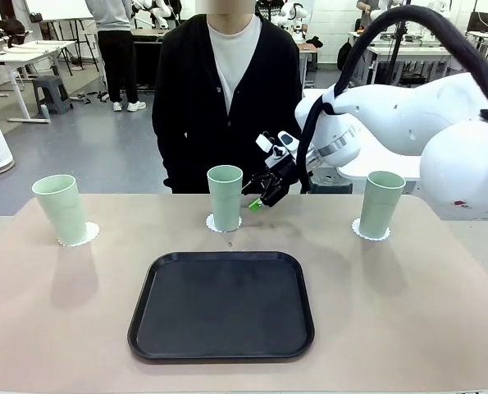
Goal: Place coasters on the table and set cups on them.
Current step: Take one Reusable plastic cup from the Flat Tray and place it on a coaster set by the human.
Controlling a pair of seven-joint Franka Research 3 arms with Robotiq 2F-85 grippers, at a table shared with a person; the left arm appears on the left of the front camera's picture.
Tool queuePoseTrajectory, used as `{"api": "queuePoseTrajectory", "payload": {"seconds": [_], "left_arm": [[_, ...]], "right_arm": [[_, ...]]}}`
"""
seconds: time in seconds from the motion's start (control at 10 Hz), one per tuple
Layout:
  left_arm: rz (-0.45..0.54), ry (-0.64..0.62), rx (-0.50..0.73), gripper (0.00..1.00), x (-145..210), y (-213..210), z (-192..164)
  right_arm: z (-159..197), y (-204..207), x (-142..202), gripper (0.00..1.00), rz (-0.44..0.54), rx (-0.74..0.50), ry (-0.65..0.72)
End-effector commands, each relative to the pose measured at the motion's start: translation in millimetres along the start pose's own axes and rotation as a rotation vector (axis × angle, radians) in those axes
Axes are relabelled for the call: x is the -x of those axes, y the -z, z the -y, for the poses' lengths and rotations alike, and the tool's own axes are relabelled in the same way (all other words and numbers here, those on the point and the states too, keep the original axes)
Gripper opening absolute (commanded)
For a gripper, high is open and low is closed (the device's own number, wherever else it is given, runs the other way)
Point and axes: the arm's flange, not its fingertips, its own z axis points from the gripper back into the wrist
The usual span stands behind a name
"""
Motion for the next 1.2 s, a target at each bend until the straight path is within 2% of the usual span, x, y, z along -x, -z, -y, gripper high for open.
{"api": "queuePoseTrajectory", "payload": {"seconds": [0.0, 0.2, 0.4, 0.7, 0.8, 1.0, 1.1], "left_arm": [[-0.001, 0.003, 0.005, 1.00, 1, -2, 2], [-0.001, 0.003, 0.005, 1.00, 1, -2, 2], [-0.001, 0.003, 0.005, 1.00, 1, -2, 2], [-0.001, 0.003, 0.005, 1.00, 1, -2, 2], [-0.001, 0.003, 0.005, 1.00, 1, -2, 2], [-0.001, 0.003, 0.005, 1.00, 1, -2, 2], [-0.001, 0.003, 0.005, 1.00, 1, -2, 2]], "right_arm": [[-37, -25, -25, 1.00, -0.187, 0.071, 0.098], [-67, -55, -73, 1.00, -0.397, 0.149, 0.236], [-107, -72, -141, 1.00, -0.538, 0.329, 0.429], [-169, -100, -233, 1.00, -0.732, 0.501, 0.760], [-189, -110, -251, 1.00, -0.809, 0.558, 0.842], [-221, -116, -272, 1.00, -0.871, 0.643, 0.964], [-236, -113, -278, 1.00, -0.843, 0.668, 0.953]]}}
